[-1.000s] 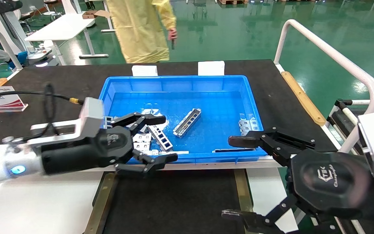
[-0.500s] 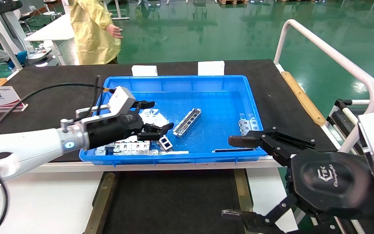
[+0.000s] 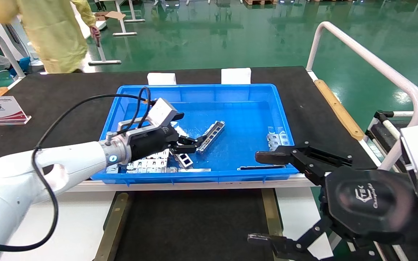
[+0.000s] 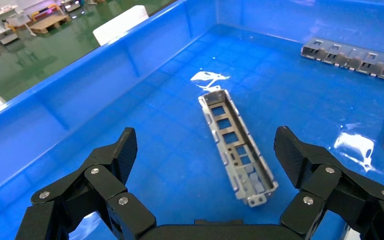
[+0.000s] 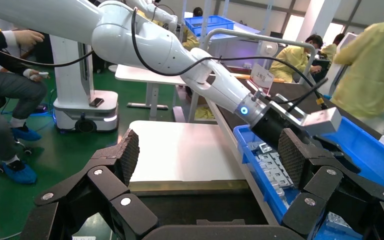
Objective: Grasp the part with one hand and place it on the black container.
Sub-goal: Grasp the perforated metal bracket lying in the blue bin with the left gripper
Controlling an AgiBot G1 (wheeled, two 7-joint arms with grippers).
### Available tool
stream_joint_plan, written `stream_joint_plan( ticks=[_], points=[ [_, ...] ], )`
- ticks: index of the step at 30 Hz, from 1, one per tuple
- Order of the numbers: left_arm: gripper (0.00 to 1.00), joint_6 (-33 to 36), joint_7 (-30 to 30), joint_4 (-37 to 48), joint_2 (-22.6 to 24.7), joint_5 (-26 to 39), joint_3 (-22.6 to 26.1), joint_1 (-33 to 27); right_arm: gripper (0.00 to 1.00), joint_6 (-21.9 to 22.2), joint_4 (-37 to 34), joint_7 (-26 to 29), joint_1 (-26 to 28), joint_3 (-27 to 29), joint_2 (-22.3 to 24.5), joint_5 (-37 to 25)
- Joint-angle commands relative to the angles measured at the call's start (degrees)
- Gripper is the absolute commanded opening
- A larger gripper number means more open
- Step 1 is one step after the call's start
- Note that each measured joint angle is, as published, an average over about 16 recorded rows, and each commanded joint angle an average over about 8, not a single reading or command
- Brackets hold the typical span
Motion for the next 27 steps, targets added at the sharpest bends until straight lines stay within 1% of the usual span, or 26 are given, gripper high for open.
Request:
stream_joint_plan(
  ticks=[1,11,18,20,21,22,23,24,25,27],
  points=[
    [1.00,-0.90,0.53,0.45,0.78,0.00,-0.01,-0.02,1.00,0.00,0.00,0.00,0.00,-0.01,0.00,0.01],
    [1.00,-3.07,0.62,-0.26,1.94,-0.58,-0.20,1.14,1.00,0.02,0.00,-0.03,0.01,-0.05,0.02,0.03],
    [1.00,-3.25,-0.02,-1.62,2.24,-1.13,-0.06,2.72,1.00,0.04,0.00,-0.04,0.02,-0.08,0.03,0.06],
    [1.00,-3.17,-0.25,-2.02,2.28,-1.24,0.08,3.15,0.99,0.04,0.00,-0.04,0.02,-0.09,0.04,0.06],
    [1.00,-3.13,-0.38,-2.20,2.29,-1.29,0.16,3.34,0.96,0.04,0.00,-0.05,0.02,-0.09,0.04,0.06],
    [1.00,-3.12,-0.51,-2.37,2.30,-1.35,0.25,3.51,0.90,0.04,0.00,-0.05,0.02,-0.10,0.04,0.07],
    [1.00,-3.13,-0.66,-2.52,2.30,-1.41,0.34,3.66,0.79,0.04,0.00,-0.05,0.02,-0.10,0.04,0.07],
    [0.95,-3.16,-0.81,-2.64,2.29,-1.47,0.43,3.79,0.67,0.05,0.00,-0.05,0.02,-0.11,0.04,0.07],
    [0.86,-3.21,-0.96,-2.74,2.28,-1.54,0.51,3.90,0.54,0.05,0.00,-0.05,0.02,-0.11,0.05,0.08],
    [0.61,-3.40,-1.25,-2.88,2.26,-1.69,0.67,4.10,0.30,0.05,0.00,-0.06,0.03,-0.12,0.05,0.08]
  ],
)
